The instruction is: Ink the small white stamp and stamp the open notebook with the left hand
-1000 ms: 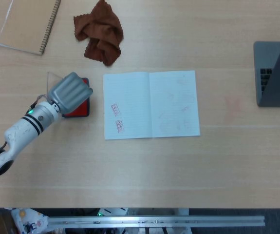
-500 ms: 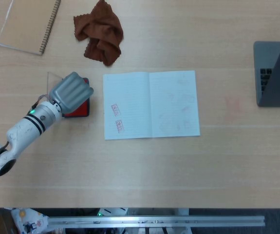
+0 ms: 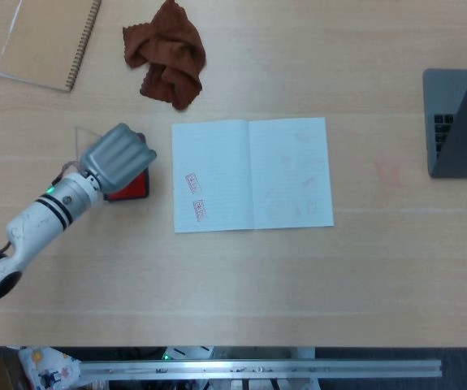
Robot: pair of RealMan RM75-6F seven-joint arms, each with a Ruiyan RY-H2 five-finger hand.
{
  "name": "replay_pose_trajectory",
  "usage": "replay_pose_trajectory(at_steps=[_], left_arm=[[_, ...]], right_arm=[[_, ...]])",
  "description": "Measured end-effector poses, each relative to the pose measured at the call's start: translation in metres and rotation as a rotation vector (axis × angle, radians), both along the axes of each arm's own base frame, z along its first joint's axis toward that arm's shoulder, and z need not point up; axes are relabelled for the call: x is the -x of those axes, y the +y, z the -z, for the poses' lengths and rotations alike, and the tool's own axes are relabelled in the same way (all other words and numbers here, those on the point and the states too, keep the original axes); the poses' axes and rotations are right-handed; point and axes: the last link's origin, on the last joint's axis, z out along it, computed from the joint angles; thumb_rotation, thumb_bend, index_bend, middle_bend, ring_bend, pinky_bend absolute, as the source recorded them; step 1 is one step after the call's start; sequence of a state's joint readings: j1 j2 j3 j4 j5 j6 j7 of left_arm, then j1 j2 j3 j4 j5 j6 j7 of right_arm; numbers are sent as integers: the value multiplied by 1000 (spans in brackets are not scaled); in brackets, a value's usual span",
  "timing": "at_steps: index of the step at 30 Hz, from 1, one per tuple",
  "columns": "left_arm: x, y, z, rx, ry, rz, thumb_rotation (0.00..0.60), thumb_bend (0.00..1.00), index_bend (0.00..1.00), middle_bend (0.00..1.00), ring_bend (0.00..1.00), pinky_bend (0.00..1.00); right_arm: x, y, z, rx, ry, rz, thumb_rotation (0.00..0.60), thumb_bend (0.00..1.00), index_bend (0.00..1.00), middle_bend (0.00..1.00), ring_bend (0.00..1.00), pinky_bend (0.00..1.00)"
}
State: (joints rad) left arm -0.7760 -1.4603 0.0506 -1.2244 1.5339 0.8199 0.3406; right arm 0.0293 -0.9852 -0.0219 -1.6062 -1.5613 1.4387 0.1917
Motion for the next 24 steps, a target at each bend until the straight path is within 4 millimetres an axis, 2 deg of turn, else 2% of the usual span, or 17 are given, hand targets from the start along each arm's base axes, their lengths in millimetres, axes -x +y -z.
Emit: replay_pose_trajectory(at_steps=[11, 20, 24], left_arm=[[-33, -29, -8, 42, -117, 7, 600, 327, 612, 1000, 1000, 1000], [-66, -51, 8, 95, -184, 30, 600, 331, 617, 1000, 1000, 1000], [-78, -53, 17, 108, -196, 44, 600, 334, 619, 1000, 1000, 1000]], right_arm=[[1, -1, 0, -3, -10, -9, 600, 347, 322, 377, 186, 261], [5, 1, -1, -5, -10, 1, 600, 346, 322, 377, 186, 261], [5, 2, -2, -2, -8, 2, 600, 346, 322, 377, 186, 261]])
